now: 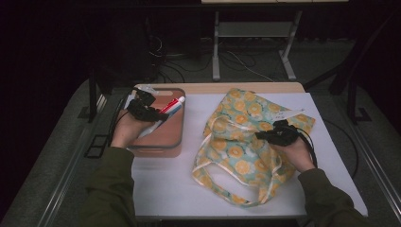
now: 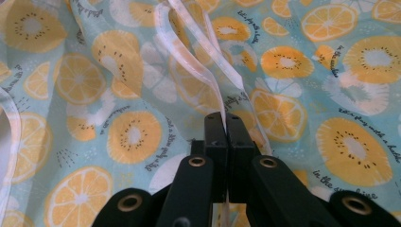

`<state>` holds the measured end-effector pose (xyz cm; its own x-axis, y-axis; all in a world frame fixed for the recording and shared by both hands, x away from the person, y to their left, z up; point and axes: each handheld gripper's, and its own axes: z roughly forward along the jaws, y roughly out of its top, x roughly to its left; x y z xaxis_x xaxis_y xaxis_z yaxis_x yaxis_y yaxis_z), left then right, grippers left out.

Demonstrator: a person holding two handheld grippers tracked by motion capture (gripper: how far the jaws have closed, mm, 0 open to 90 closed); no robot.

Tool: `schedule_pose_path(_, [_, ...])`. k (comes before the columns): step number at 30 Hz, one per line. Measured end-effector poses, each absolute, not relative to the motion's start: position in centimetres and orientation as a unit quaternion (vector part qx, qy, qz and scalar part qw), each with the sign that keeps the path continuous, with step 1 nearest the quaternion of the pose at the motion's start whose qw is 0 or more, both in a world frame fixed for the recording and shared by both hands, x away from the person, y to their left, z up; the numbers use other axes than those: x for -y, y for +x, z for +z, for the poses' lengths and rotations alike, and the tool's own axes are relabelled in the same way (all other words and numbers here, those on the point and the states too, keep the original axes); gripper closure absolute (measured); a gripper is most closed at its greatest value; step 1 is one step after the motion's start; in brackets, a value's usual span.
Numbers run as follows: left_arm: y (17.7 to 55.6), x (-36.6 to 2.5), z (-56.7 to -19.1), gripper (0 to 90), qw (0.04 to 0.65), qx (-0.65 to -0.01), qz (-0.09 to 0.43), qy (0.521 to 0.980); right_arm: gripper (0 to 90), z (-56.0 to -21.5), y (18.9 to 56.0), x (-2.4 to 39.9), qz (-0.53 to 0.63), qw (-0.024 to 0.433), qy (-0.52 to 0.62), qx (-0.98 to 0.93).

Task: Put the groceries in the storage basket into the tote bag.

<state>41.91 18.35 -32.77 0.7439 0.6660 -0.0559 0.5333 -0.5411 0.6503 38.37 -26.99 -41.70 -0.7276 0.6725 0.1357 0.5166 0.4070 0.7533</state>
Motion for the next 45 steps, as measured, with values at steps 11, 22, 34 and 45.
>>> schedule_pose_path(11, [38.9,-15.1,-32.4,74.0,0.348,-0.285,0.088,0.889,89.5,-41.7,38.4,26.9,0.411,0.096,0.357,-0.834])
schedule_pose_path(22, [36.2,-11.1,-33.0,74.1,0.362,-0.235,0.068,0.899,89.5,-41.6,38.3,26.9,0.411,0.096,0.355,-0.834])
schedule_pose_path(34, [34.2,-6.1,-34.3,74.3,0.356,-0.2,0.056,0.911,89.5,-41.6,38.3,27.0,0.412,0.095,0.358,-0.833])
schedule_pose_path(45, [33.8,-0.9,-36.8,74.3,0.333,-0.176,0.04,0.926,89.5,-41.5,38.3,27.0,0.415,0.098,0.357,-0.831])
